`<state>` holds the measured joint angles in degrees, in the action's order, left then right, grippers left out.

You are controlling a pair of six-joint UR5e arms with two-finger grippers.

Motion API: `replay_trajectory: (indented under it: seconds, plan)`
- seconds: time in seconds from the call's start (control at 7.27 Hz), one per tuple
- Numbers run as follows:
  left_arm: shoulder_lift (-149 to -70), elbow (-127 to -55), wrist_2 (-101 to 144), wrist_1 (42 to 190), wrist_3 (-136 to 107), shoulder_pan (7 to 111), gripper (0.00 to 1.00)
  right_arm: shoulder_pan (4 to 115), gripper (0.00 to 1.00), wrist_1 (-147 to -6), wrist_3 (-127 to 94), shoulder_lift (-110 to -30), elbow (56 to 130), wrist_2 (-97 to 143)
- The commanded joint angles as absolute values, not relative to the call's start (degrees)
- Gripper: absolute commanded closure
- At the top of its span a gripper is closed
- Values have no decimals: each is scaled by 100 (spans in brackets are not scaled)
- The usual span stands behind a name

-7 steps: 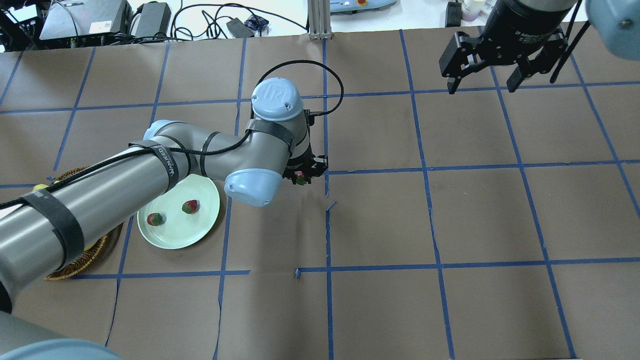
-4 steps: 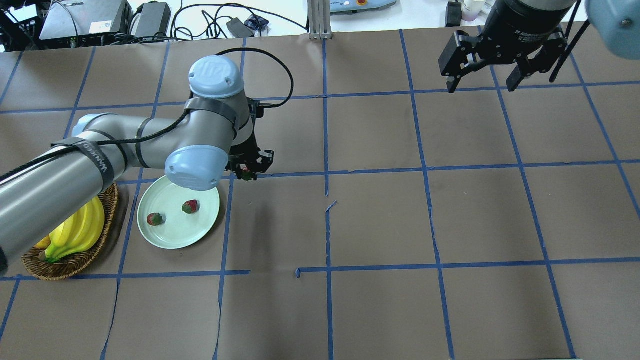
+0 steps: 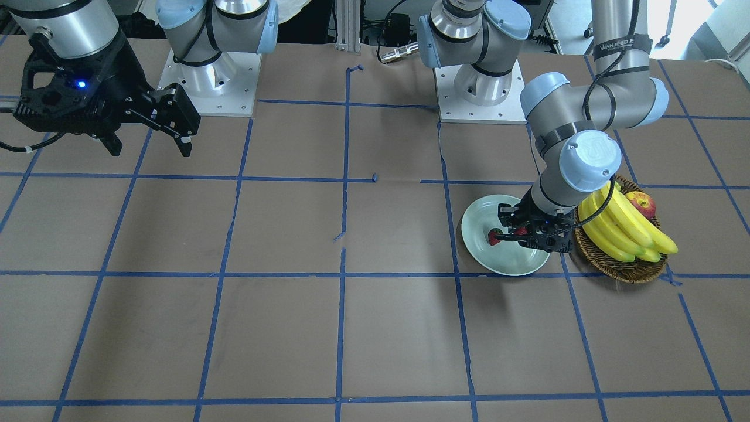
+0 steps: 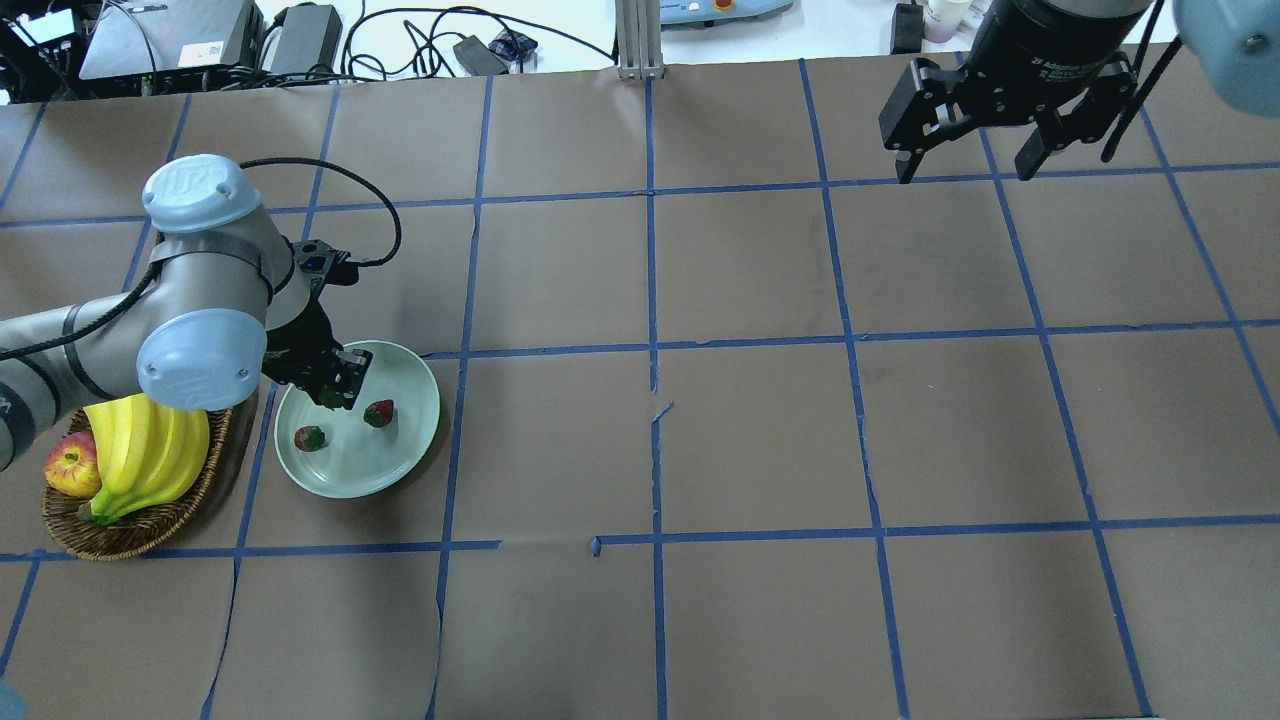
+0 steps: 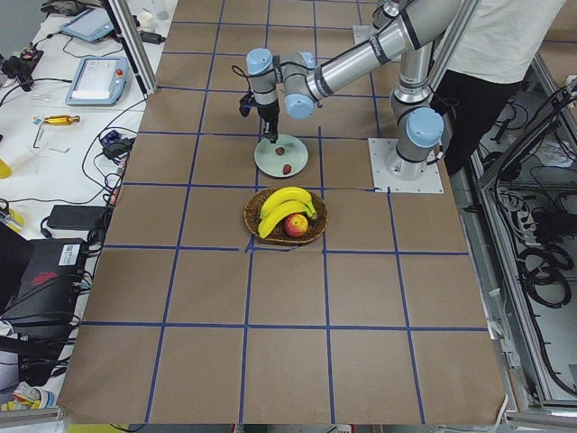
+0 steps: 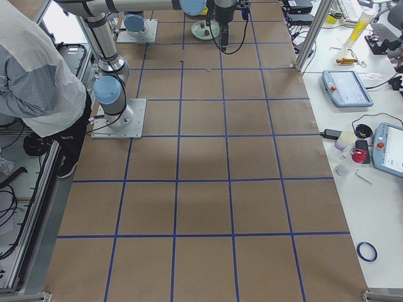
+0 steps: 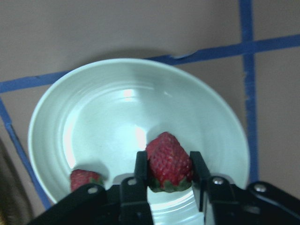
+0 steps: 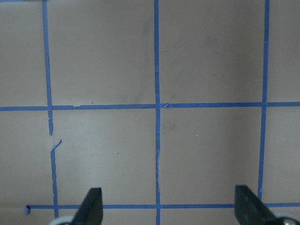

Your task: Collect all strawberries into plate

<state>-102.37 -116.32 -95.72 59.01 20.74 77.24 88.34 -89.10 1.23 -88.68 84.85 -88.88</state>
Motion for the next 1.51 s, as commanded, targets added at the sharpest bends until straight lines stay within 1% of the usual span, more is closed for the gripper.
replay_trajectory:
  seconds: [0.0, 0.14, 0.28, 0.41, 0.55, 0.69, 0.83, 1.1, 1.38]
  plan:
    - [-10108, -11742, -9475, 5862, 855, 7759, 0, 8842, 0, -8912, 123, -8868, 8473, -8877]
    - [-9986, -11699, -9518, 5880, 348, 8074, 0, 8842, 0, -8912, 123, -8868, 8481, -8877]
    - [-9828, -11402, -9492, 5915, 291, 8277, 0, 8842, 0, -8912, 123, -8868, 8490, -8886]
    - [-9643, -10695, -9292, 6515, 273, 8410, 0, 8833, 0, -8912, 123, -8868, 8490, -8868]
    - [-9520, -9783, -8820, 7531, 229, 8620, 0, 8833, 0, -8912, 123, -8868, 8490, -8859]
    - [-9510, -9025, -8781, 8228, -163, 8874, 0, 8833, 0, -8903, 123, -8868, 8499, -8859]
    - [-9449, -8765, -8789, 8305, -437, 9103, 0, 8833, 0, -8895, 132, -8868, 8490, -8894]
    - [-9203, -8797, -8842, 8297, -448, 9149, 0, 8842, 0, -8886, 149, -8868, 8499, -8930]
    - [-9158, -8824, -8859, 8288, -466, 9149, 0, 8833, 0, -8894, 132, -8868, 8447, -8886]
